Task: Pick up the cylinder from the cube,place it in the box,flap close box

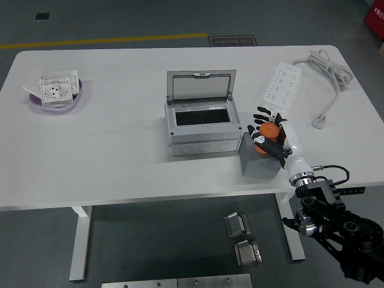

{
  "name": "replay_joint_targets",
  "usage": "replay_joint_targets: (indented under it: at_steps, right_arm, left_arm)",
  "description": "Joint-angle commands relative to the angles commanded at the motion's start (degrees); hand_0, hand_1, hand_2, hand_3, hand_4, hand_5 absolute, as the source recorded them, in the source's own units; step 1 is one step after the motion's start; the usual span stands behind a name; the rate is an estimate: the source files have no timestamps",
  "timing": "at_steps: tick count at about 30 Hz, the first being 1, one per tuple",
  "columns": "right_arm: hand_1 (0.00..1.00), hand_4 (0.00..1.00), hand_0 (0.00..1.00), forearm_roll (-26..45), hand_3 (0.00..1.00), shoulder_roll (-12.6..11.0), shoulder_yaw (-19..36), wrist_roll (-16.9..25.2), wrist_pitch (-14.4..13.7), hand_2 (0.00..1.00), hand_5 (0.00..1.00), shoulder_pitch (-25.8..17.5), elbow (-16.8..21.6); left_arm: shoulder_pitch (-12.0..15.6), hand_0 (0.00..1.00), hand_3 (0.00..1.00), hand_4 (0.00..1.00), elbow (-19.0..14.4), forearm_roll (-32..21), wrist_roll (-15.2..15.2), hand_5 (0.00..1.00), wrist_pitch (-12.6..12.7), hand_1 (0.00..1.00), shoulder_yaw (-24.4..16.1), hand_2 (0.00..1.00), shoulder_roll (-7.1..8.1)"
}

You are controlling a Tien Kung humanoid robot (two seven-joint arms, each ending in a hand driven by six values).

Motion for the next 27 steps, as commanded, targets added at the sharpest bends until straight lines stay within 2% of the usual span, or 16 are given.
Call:
replay_joint_targets:
  at_steps: [10, 11, 16, 17, 22, 23, 27]
  right_arm:
    - [0.729, 0.710, 0.695, 0.3, 0.780, 0.0, -0.3, 0.0, -0.2, 0.702, 0.141, 0.0, 0.0]
    - [0.700, 0.626, 0.661, 0.3, 0.755, 0.0, -0.3, -0.1, -0.3, 0.664, 0.093, 0.0, 0.0]
    - [0.700, 0.626, 0.661, 0.4, 0.755, 0.0, -0.5, -0.1, -0.6, 0.664, 0.093, -0.1, -0.1]
    - [0.664, 0.476, 0.636, 0.4, 0.664, 0.0, -0.5, -0.1, -0.6, 0.581, 0.028, -0.1, -0.1]
    - [0.664, 0.476, 0.636, 0.8, 0.664, -0.1, -0.6, 0.0, -0.8, 0.581, 0.028, -0.2, 0.0]
    - [0.613, 0.198, 0.628, 0.9, 0.621, -0.1, -0.5, 0.0, -0.8, 0.533, 0.002, -0.2, 0.0]
    - [0.613, 0.198, 0.628, 1.0, 0.621, -0.1, -0.5, -0.2, -0.8, 0.533, 0.002, -0.2, 0.0]
  left_arm:
    - [0.0, 0.617, 0.638, 0.705, 0.0, -0.1, 0.0, 0.275, 0.0, 0.643, 0.1, 0.606, -0.02]
    - [0.0, 0.617, 0.639, 0.705, 0.0, 0.0, 0.0, 0.275, 0.0, 0.643, 0.1, 0.606, -0.02]
    - [0.0, 0.617, 0.639, 0.705, 0.0, 0.0, -0.1, 0.275, 0.0, 0.643, 0.0, 0.606, -0.04]
    - [0.0, 0.618, 0.639, 0.706, 0.0, 0.0, -0.1, 0.275, 0.0, 0.642, 0.0, 0.606, -0.05]
    - [-0.1, 0.618, 0.639, 0.706, 0.0, 0.0, -0.1, 0.275, 0.0, 0.642, 0.0, 0.606, -0.08]
    - [-0.1, 0.617, 0.639, 0.706, 0.0, 0.0, -0.1, 0.273, 0.0, 0.643, 0.0, 0.606, -0.09]
    - [-0.1, 0.617, 0.639, 0.706, 0.0, 0.0, -0.1, 0.273, 0.1, 0.643, 0.0, 0.606, -0.09]
